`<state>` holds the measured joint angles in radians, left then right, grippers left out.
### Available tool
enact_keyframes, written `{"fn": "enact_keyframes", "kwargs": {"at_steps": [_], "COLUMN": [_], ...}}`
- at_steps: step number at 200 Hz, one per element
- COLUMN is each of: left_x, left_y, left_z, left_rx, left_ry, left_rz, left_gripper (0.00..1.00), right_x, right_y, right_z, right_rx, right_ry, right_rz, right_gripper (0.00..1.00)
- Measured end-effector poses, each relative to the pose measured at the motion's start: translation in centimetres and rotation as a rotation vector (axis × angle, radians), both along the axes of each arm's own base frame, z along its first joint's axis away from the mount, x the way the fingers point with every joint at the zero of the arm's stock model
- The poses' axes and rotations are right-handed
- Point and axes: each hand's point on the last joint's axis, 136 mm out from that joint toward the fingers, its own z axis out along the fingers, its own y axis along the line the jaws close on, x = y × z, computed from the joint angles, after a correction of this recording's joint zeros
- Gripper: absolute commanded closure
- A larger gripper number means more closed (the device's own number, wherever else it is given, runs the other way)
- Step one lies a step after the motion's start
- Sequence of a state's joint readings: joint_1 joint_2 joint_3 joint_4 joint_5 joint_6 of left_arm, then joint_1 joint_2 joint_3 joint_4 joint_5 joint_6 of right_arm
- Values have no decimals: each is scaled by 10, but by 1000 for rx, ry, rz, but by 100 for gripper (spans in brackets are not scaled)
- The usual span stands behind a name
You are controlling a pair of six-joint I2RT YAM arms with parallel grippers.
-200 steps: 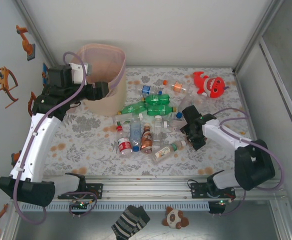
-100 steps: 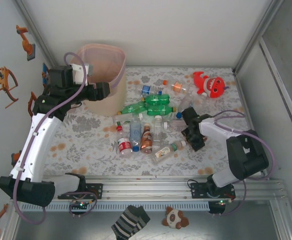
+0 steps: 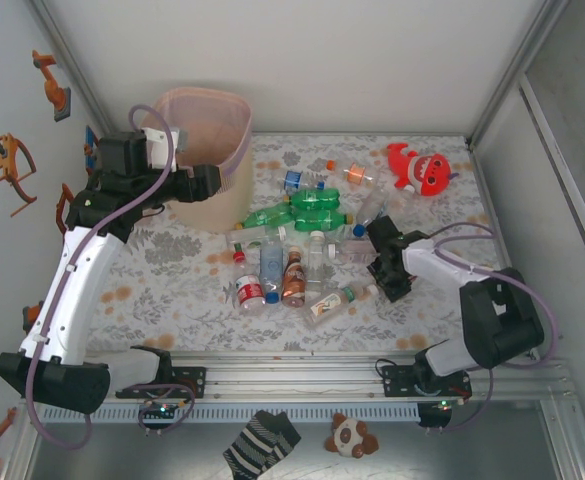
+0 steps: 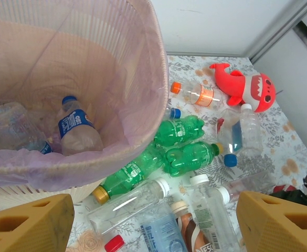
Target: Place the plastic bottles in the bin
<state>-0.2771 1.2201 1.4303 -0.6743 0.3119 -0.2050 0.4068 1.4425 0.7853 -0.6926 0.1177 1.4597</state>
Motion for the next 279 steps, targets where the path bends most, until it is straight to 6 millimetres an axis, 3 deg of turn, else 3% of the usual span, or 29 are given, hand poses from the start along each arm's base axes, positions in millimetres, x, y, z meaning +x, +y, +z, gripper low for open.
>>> {"fn": "enact_keyframes", "kwargs": {"at_steps": [58, 125, 153, 193, 232, 279], "left_x": [-1, -4, -8, -20, -43, -80], "left_y": [-8, -37, -55, -84, -108, -134], "left_z": [6, 23, 35, 53, 67, 78], "left_rx": [-42, -138, -178, -256, -310, -333], "left_ry": [-6, -71, -111, -166, -208, -264], "left_rz": [-24, -140, -221, -386, -544, -730], "left_gripper": [20, 20, 20, 20, 20, 19], "right_x": [-2, 21, 25, 22, 1, -28], "right_y": [-21, -17, 4, 51, 96, 125], "right_z": [48, 140, 173, 212, 257, 304], "right_rx": [-80, -178, -180, -110, 3, 75], "right_ry": [-129, -505, -644, -837, -1071, -1326], "right_rz": [66, 508, 742, 1093, 1401, 1642], "right_gripper": [59, 57, 56, 56, 57, 57]}}
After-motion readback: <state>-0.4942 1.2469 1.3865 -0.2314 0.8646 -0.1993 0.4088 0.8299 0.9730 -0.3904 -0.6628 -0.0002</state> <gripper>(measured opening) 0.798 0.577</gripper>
